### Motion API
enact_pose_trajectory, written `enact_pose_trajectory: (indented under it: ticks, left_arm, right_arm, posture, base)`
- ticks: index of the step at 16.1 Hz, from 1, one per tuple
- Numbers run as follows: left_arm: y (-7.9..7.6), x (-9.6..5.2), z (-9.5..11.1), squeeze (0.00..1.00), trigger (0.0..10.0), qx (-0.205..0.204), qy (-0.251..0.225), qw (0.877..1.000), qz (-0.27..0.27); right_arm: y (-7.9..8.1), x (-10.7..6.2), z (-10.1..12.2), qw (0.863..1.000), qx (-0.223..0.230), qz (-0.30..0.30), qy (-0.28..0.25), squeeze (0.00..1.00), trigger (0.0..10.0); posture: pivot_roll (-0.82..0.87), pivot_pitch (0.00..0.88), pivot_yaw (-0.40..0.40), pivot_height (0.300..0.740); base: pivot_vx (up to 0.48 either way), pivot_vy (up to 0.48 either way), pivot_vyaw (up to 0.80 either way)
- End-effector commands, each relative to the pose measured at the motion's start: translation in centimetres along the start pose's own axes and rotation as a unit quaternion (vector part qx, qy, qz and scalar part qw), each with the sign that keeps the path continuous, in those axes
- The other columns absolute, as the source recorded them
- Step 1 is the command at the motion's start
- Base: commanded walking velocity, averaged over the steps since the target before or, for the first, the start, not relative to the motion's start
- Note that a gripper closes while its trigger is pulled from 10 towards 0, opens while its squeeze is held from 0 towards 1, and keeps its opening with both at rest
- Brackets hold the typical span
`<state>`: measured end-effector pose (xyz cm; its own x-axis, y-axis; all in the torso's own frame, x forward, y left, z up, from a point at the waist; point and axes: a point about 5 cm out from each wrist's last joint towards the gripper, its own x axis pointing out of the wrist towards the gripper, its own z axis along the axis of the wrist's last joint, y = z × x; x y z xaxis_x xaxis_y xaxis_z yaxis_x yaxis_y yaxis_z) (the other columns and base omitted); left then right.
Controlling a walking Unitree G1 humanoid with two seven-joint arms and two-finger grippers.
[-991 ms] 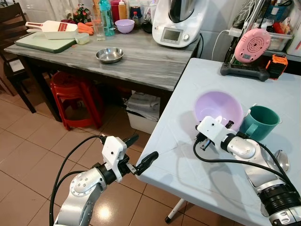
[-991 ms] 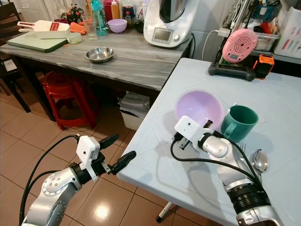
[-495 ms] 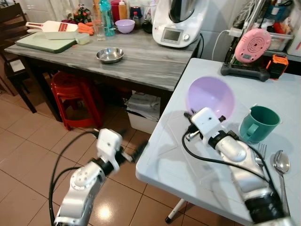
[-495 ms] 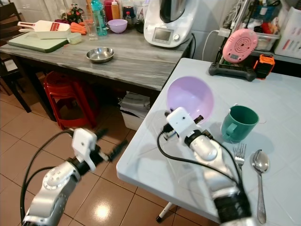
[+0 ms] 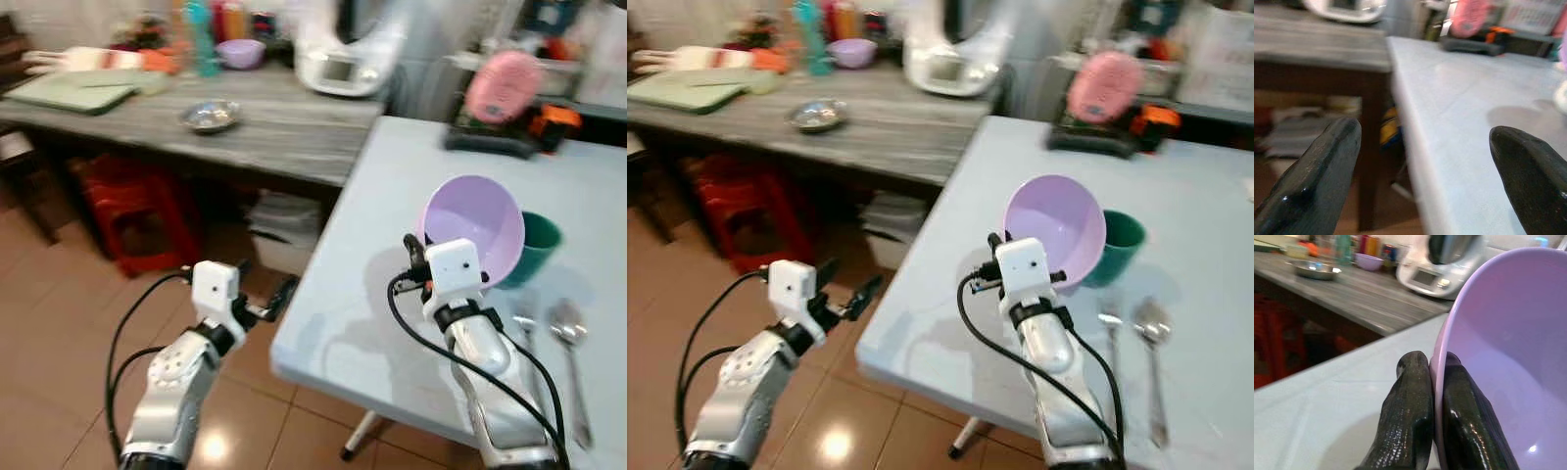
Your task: Setting the table
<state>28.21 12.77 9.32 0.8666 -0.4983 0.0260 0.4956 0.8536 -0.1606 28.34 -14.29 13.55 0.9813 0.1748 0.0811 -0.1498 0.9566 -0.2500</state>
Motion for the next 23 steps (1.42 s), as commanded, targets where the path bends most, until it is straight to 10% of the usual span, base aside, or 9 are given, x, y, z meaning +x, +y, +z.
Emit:
enact_pose_trajectory:
  ticks: [1, 23]
  left_arm:
    - [0.18, 0.04, 0.10, 0.00, 10.0, 0.005, 0.001, 1.000, 0.002]
    - [0.20, -0.12, -0.17, 0.00, 10.0, 0.008, 0.005, 1.000, 0.010]
  right_arm:
    - [-0.14, 0.17, 0.77, 1.000, -0.002, -0.007, -0.012, 0.00, 10.0]
    - [0.26, 0.32, 1.00, 1.000, -0.002, -0.002, -0.023, 0.00, 10.0]
  posture:
    - [-0.03, 0.000, 0.036, 0.740]
    - [-0.02, 0.000, 0.038, 0.740]
  base:
    - [0.000, 0.296, -0.80]
    - [0.000, 0.350, -0.11]
